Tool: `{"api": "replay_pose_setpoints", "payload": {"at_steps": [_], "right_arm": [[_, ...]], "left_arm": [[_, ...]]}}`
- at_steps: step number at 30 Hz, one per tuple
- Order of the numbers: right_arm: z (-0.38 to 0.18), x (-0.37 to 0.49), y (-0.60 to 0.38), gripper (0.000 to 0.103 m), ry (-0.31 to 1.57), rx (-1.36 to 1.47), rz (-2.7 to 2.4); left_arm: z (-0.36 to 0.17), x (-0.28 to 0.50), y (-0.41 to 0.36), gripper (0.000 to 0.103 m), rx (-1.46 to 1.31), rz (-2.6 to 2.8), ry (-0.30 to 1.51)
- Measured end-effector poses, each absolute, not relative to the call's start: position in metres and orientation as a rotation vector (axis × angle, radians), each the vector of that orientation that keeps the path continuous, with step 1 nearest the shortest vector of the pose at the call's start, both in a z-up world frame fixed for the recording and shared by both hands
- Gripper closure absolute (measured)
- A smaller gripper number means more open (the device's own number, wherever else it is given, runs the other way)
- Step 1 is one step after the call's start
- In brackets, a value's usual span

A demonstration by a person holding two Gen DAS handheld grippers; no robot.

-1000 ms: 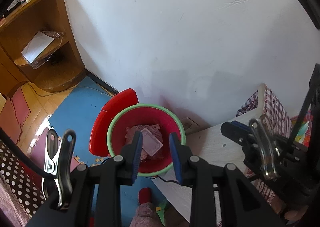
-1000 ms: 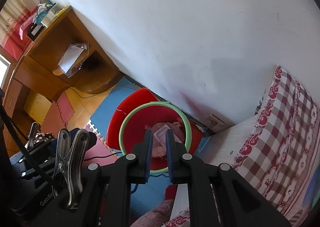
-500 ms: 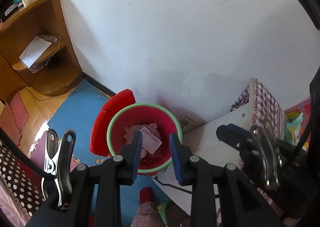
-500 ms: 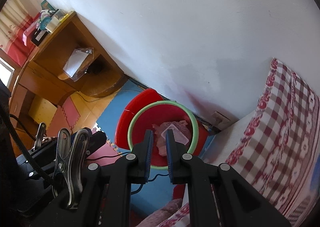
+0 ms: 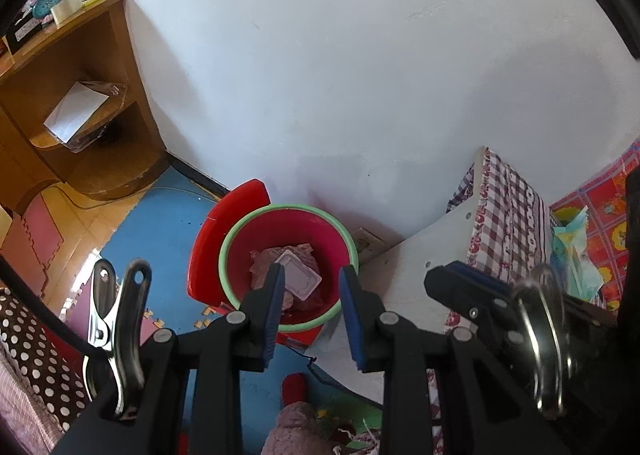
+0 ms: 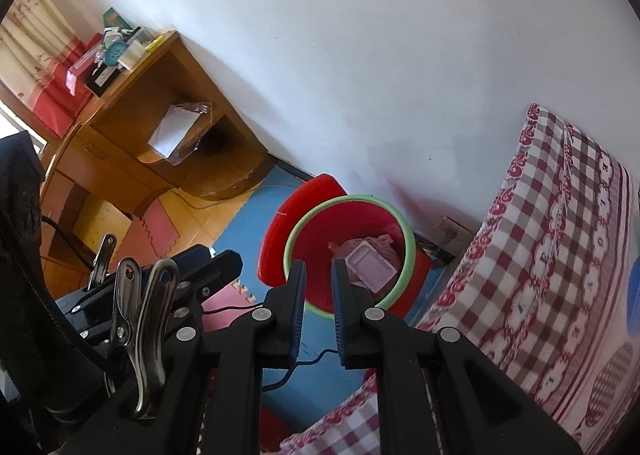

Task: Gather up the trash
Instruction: 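Move both grippers back over the trash on the bed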

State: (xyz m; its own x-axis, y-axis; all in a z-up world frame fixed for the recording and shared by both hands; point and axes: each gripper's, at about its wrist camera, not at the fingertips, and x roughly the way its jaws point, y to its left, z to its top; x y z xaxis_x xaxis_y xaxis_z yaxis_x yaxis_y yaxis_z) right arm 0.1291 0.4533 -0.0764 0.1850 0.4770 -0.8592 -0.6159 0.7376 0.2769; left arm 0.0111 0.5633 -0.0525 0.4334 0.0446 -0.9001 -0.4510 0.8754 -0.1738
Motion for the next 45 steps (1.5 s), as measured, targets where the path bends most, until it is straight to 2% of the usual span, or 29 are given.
{"api": "replay_pose_setpoints", "payload": {"at_steps": [18, 33, 45], "right_arm": [[-0.047, 0.045, 0.391, 0.089, 1.114, -0.115, 0.910], [-0.016, -0.012, 0.305, 0.089, 1.049, -0.035, 0.858], [-0.002, -0.031, 0.215, 0.089, 1.004, 0.052, 0.731]], "left_arm": [[-0.009, -0.067, 0.521, 0.075, -0.387, 0.400, 1.045], [0.025, -0.111, 0.433, 0.075, -0.325, 0.290, 1.021], [0.037, -0.110, 0.349, 0.075, -0.276, 0.134, 1.027]]}}
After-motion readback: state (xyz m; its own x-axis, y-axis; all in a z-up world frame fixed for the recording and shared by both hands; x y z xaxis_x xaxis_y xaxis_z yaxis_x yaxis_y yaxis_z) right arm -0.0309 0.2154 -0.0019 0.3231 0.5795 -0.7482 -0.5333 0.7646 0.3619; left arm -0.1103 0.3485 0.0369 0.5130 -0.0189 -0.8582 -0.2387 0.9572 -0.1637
